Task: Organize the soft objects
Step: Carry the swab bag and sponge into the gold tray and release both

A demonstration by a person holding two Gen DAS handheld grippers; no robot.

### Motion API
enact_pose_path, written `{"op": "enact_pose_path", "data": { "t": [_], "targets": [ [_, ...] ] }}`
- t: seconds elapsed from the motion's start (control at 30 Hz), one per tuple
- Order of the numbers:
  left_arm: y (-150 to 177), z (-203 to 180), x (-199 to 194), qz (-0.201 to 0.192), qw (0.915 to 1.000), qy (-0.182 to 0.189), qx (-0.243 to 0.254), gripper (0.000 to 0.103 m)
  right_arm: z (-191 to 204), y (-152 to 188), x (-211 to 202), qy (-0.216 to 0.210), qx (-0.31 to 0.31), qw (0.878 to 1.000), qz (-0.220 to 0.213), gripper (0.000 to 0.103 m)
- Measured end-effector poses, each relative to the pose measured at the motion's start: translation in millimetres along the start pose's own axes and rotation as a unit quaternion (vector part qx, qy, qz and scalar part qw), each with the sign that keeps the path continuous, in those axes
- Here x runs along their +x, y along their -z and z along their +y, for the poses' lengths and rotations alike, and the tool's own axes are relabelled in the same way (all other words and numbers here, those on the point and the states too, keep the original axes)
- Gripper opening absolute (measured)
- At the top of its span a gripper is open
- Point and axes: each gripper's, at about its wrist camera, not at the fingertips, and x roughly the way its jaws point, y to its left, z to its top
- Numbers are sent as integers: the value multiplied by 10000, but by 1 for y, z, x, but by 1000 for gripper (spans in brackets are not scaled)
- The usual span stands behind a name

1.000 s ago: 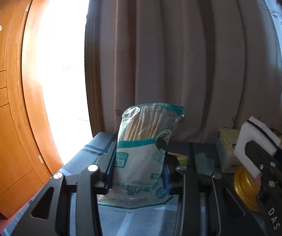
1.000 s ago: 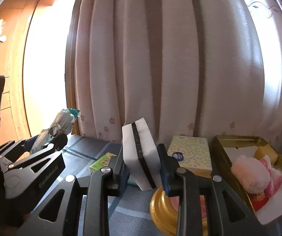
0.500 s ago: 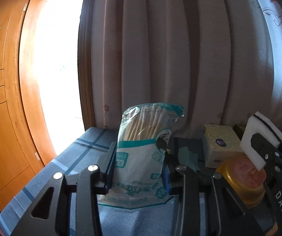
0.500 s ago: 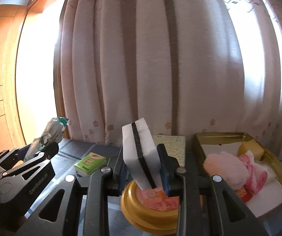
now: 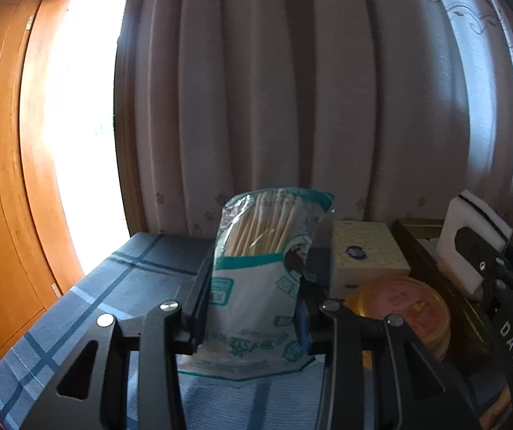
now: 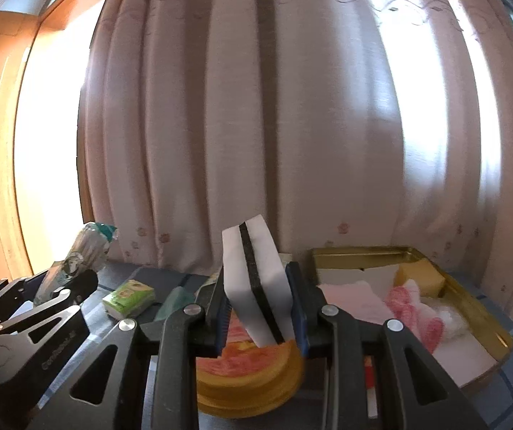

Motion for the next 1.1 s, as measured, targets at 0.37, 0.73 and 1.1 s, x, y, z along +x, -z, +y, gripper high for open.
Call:
{"op": "enact_pose_path", "data": {
  "t": [0.37,0.73,1.1],
  "targets": [
    [4,-32,-4,-39,9995,295,85,38,-48,0,-8,396,80,9992,-61,31],
    [0,-93,-9,-149,9948,917,414,38,-119,-2,-13,1014,244,9944,-151,31],
    [-15,-162,1,-57,9855,1527,737,38,-178,-2,-12,1323,533,9898,-30,31]
  ]
}}
